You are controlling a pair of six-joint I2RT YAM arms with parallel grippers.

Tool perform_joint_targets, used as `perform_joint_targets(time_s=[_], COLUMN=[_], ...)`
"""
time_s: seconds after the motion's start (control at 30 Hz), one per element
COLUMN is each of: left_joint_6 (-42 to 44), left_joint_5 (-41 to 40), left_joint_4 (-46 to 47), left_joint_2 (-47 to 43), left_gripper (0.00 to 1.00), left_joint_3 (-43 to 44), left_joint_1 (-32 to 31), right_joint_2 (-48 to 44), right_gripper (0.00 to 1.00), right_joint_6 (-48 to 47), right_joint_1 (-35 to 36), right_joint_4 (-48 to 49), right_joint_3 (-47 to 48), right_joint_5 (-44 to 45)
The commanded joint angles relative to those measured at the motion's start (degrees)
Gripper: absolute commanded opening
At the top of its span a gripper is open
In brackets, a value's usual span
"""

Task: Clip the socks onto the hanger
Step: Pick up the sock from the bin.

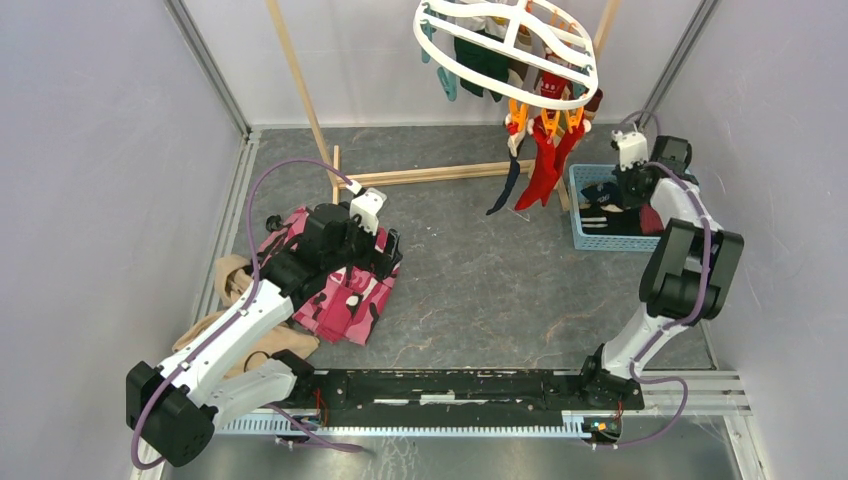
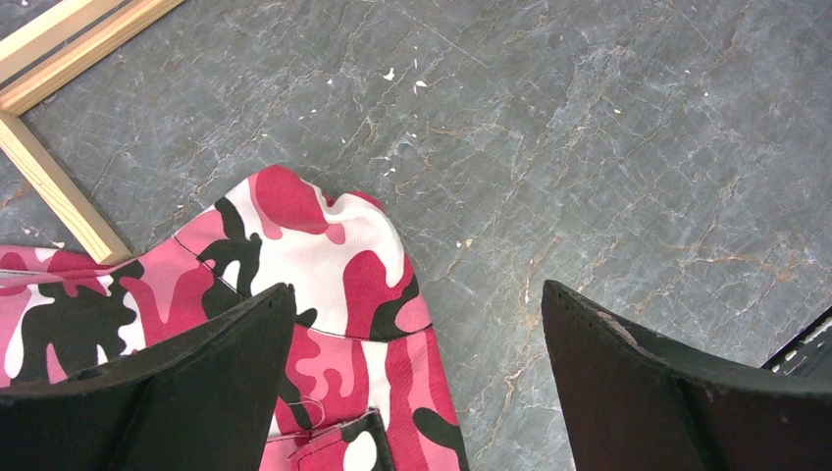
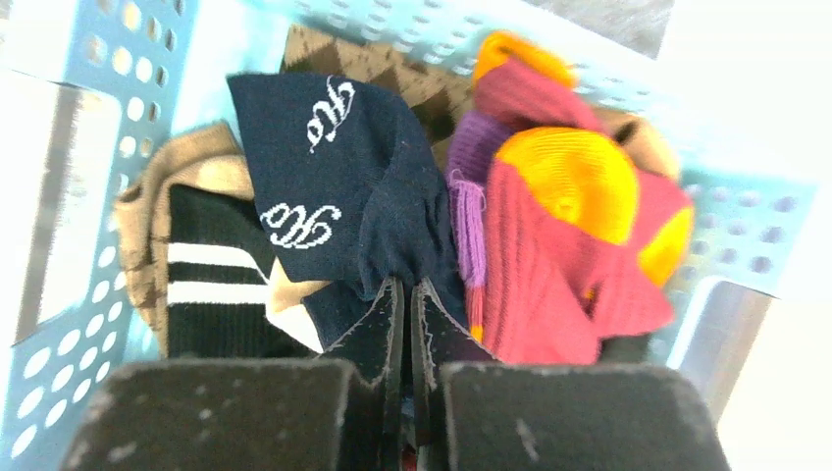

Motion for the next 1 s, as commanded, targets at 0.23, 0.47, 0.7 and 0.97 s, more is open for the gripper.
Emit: perform_joint_targets(time_s=[0.23, 0.47, 0.7, 0.97], left_joint_6=[-1.33, -1.42, -1.42, -1.42], left_joint_5=[2.08, 2.52, 2.55, 2.79], left_joint_4=[1.9, 1.9, 1.88, 1.89], left_joint_2=[-0.28, -0.39, -0.39, -0.21], left_gripper=[1.0, 1.0, 1.0, 1.0], left_joint_3=[0.44, 0.5, 0.44, 0.45], left_joint_1=[0.3, 0.3, 0.3, 0.3], right_joint_2=[-14.52, -8.29, -4.96, -13.08], right_gripper=[0.0, 0.04, 0.0, 0.0], right_joint_6=[2.32, 2.5, 3.29, 6.77], right_joint_1=[-4.97, -5.25, -5.25, -6.13], right_joint_4=[0.41, -0.83, 2.98, 7.59], right_joint_3=[0.46, 1.35, 0.72, -3.18], right_joint_5=[-14.7, -13.35, -5.37, -19.15])
